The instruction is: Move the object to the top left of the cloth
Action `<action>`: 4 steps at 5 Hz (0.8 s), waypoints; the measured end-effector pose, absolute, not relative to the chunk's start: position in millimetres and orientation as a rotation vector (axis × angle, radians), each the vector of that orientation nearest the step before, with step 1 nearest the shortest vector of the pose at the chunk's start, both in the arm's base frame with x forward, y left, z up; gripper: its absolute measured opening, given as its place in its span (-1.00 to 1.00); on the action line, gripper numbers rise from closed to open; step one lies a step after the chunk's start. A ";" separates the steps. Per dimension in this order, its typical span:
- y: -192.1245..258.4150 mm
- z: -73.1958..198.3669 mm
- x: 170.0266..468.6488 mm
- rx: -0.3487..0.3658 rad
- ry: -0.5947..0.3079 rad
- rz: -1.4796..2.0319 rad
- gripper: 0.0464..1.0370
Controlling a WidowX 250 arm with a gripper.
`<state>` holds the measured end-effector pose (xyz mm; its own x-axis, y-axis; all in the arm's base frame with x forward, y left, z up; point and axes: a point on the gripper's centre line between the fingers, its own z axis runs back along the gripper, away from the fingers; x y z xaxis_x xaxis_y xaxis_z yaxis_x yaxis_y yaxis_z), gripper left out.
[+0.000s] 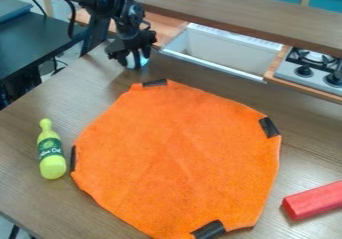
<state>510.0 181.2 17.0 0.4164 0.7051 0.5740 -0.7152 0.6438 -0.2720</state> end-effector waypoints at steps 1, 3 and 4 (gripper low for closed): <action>186.3 16.2 511.3 0.004 -0.697 0.913 0.19; 188.6 15.5 510.8 -0.018 -0.681 0.918 0.13; 189.7 14.0 508.9 -0.048 -0.672 0.930 0.13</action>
